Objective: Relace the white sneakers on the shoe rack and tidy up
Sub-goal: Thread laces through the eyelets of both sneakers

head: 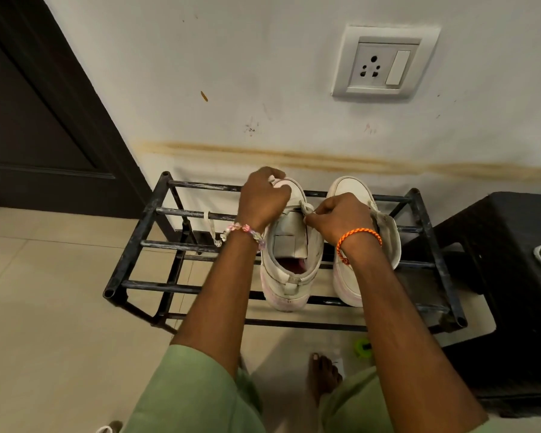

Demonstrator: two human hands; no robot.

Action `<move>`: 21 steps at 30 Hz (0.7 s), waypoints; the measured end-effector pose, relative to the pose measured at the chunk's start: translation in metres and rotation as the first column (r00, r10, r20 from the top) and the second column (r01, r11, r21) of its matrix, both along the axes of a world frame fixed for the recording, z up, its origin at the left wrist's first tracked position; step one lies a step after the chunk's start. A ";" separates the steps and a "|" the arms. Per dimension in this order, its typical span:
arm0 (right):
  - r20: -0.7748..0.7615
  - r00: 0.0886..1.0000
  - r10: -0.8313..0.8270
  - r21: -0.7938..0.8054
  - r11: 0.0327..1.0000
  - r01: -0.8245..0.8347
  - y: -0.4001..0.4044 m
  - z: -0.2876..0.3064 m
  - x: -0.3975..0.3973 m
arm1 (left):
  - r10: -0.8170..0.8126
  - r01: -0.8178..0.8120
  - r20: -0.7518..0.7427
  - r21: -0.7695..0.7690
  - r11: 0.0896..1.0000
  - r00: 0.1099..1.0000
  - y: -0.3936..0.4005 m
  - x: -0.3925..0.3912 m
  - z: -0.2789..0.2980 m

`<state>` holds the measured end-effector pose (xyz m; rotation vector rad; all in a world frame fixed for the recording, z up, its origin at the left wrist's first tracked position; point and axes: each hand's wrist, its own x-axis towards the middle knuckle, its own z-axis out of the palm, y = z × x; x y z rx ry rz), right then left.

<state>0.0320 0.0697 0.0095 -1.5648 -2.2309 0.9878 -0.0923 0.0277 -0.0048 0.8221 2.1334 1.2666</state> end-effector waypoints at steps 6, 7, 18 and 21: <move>0.004 1.000 -0.007 0.000 1.000 0.007 0.001 0.000 -0.001 | -0.152 0.120 -0.144 -0.213 0.970 0.978 0.002 0.005 -0.012; 0.002 1.000 -0.007 -0.003 1.000 0.007 0.001 0.000 -0.001 | -0.149 0.115 -0.147 -0.218 0.969 0.978 0.002 0.005 -0.011; -0.008 1.000 0.007 -0.032 0.999 -0.007 0.000 0.003 0.001 | 0.012 -0.030 0.248 0.066 0.997 0.969 -0.001 0.000 0.000; -0.005 1.000 0.011 -0.032 0.999 -0.011 0.000 0.004 0.001 | 0.004 -0.152 0.556 0.221 0.963 0.831 -0.003 -0.006 0.014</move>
